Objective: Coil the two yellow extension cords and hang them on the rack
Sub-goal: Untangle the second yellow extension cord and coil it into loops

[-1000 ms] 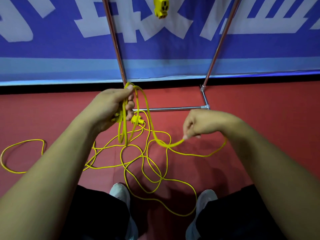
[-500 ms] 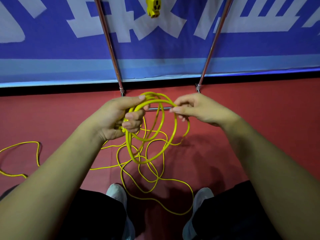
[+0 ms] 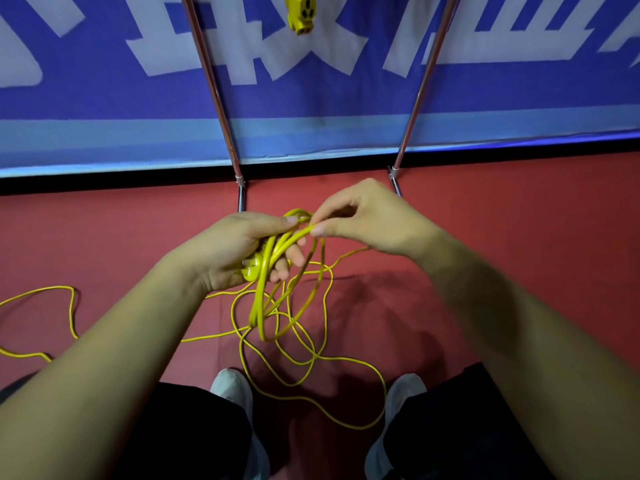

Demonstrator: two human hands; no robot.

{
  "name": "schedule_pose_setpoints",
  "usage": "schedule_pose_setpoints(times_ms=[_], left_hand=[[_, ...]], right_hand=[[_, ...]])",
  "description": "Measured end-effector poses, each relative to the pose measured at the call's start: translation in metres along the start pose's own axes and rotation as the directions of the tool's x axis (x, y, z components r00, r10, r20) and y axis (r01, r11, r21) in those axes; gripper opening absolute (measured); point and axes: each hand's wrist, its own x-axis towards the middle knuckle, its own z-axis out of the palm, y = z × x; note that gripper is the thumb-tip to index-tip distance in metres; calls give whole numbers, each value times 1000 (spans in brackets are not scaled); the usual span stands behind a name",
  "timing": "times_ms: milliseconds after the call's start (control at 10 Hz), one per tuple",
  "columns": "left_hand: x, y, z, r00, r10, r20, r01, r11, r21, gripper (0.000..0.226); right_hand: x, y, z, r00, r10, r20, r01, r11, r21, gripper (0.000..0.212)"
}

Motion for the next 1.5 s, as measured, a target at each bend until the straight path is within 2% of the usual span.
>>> schedule_pose_setpoints(times_ms=[100,200,300,400,500,600,800,900,1000,1100,1200,1300,1400,1500], left_hand=[[0,-3,2,998,-21,56,23,999,-27,28],[1,-1,0,995,-20,101,27,997,-66,28],[1,-1,0,992,-23,124,31,998,-61,26],[0,-1,-1,986,-45,160,57,996,-75,26],[0,-1,-3,969,-50,243,74,993,-92,25],[1,-3,-7,951,-34,308,76,989,-123,28],[1,4,-11,979,-51,199,86,982,-169,29],[1,5,-13,978,-17,209,50,986,-156,34],[0,2,-15,984,25,175,-3,992,-125,43],[-1,3,-14,993,54,101,-50,998,-40,65],[-5,6,-9,996,68,53,-64,995,-78,67],[-18,20,10,1000,28,-4,-28,988,-153,47],[-10,10,-8,994,103,42,-99,992,-85,63],[-5,6,-27,990,128,60,-122,989,-85,61]], right_hand=[[2,-4,9,999,-31,-15,30,999,-37,7],[4,6,7,994,-26,-108,26,1000,-3,31],[6,18,2,998,-57,18,59,987,-151,48],[6,27,2,999,11,50,-3,987,-158,42],[6,27,4,999,38,24,-36,996,-79,28],[5,28,4,994,95,63,-90,993,-76,12],[1,40,-17,986,168,-2,-167,982,-82,4],[-1,46,-20,982,187,17,-185,981,-61,4],[-3,50,-18,967,234,104,-235,972,-5,11],[-1,52,-19,975,212,69,-213,977,7,16],[0,52,-23,980,198,17,-198,979,46,14],[-1,53,-23,980,200,14,-201,972,120,10],[-1,57,-22,979,204,22,-205,969,138,13],[0,62,-23,983,184,2,-182,973,140,13]])
